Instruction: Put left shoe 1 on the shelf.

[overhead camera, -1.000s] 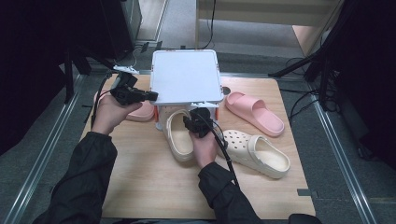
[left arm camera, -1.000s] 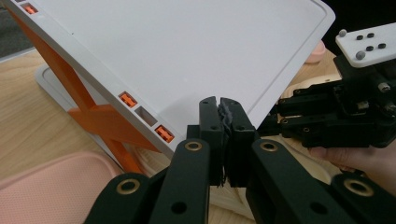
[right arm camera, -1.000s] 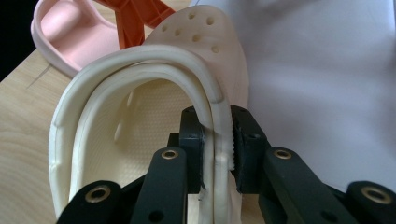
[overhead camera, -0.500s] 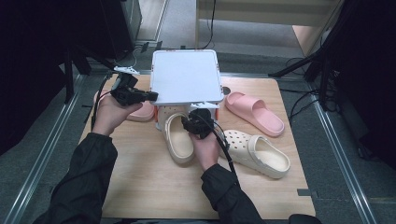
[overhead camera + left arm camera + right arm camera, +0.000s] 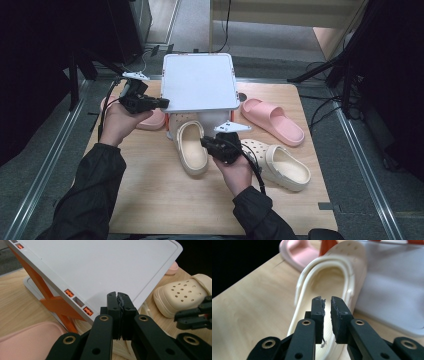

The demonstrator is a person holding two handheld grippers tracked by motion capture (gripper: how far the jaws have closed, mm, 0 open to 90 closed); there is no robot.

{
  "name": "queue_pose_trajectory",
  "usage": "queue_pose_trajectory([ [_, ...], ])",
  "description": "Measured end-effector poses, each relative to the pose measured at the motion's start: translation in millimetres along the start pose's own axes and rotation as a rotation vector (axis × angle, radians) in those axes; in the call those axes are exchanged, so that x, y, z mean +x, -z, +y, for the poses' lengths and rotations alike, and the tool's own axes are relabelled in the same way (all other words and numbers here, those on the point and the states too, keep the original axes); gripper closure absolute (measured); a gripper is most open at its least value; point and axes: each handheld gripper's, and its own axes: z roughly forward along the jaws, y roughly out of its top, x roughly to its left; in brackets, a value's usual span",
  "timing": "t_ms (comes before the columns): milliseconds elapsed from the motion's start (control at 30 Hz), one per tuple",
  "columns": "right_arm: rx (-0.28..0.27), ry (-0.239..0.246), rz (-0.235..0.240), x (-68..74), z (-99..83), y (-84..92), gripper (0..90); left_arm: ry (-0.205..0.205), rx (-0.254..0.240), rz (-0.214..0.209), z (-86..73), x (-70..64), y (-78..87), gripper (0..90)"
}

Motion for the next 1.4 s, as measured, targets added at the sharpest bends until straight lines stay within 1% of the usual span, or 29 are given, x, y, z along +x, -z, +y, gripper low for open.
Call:
queue_pose_trajectory([
  [33,0.007,0.036,0.023,1.4,-6.7,4.2,83.4,0.003,-0.002,0.001,-0.3,-0.5,-0.1,88.6],
  [67,0.007,0.036,0.023,1.4,-6.7,4.2,83.4,0.003,-0.002,0.001,-0.3,-0.8,-0.3,88.6],
  [167,0.018,0.096,0.038,3.1,-17.9,9.3,87.8,-0.002,0.001,0.002,0.3,-1.7,-0.8,88.6],
  [200,0.022,0.105,0.057,3.7,-24.9,10.3,90.0,-0.001,-0.001,0.003,0.2,-2.6,-1.3,88.6],
  [300,0.038,0.098,0.065,3.9,-29.9,8.9,90.0,-0.002,0.001,0.010,0.6,-4.4,-1.7,88.6],
  [367,0.046,0.087,0.101,3.8,-34.7,6.4,90.0,-0.005,0.003,0.014,0.6,-4.9,-1.5,88.6],
  [433,0.053,0.089,0.103,4.8,-36.1,6.7,90.0,-0.005,0.002,0.013,0.6,-4.6,-1.5,88.6],
  [500,0.064,0.110,0.111,7.9,-43.3,9.2,90.0,-0.002,-0.001,0.009,0.4,-4.0,-1.5,88.6],
  [533,0.064,0.110,0.111,7.9,-43.3,9.2,90.0,-0.002,-0.001,0.009,0.4,-4.0,-1.5,88.6],
  [567,0.080,0.117,0.115,9.2,-50.3,10.0,90.0,-0.006,0.002,0.010,0.4,-4.1,-1.4,88.6],
  [600,0.088,0.121,0.116,9.7,-53.9,10.6,90.0,-0.002,0.002,0.008,0.4,-4.2,-1.5,88.6],
  [667,0.093,0.125,0.121,9.6,-57.0,10.5,90.0,0.001,0.002,0.007,0.6,-4.2,-1.6,88.6],
  [733,0.125,0.135,0.131,9.2,-62.8,6.5,90.0,-0.004,0.003,0.011,0.7,-4.5,-1.6,88.6],
  [767,0.125,0.135,0.131,9.2,-62.8,6.5,90.0,-0.003,0.003,0.012,0.8,-4.5,-1.7,88.6],
  [800,0.139,0.140,0.134,8.7,-64.5,4.0,90.0,-0.002,0.003,0.013,0.8,-4.6,-1.7,88.6],
  [833,0.167,0.149,0.127,8.7,-68.0,-0.6,90.0,-0.001,0.003,0.011,0.9,-4.4,-1.7,88.6],
  [1000,0.178,0.146,0.117,7.7,-70.2,-7.2,90.0,0.001,0.003,0.007,0.9,-4.0,-1.8,88.6],
  [1033,0.177,0.148,0.118,7.5,-69.8,-8.6,90.0,0.001,0.002,0.007,0.8,-4.0,-2.0,88.6],
  [1067,0.176,0.161,0.126,8.3,-68.6,-11.0,90.0,0.000,0.002,0.006,0.8,-4.0,-2.0,88.6],
  [1100,0.174,0.160,0.124,9.3,-68.1,-11.5,90.0,-0.001,0.002,0.007,0.8,-4.1,-2.1,88.5],
  [1267,0.161,0.156,0.126,13.2,-67.0,-13.0,90.0,0.002,0.002,0.005,0.8,-3.9,-2.0,88.5],
  [1333,0.150,0.156,0.135,14.8,-65.4,-13.9,90.0,0.002,0.004,0.006,0.9,-4.0,-2.0,88.6],
  [1400,0.137,0.165,0.136,17.0,-62.3,-15.5,90.0,0.003,0.003,0.009,1.0,-4.5,-2.1,88.6],
])
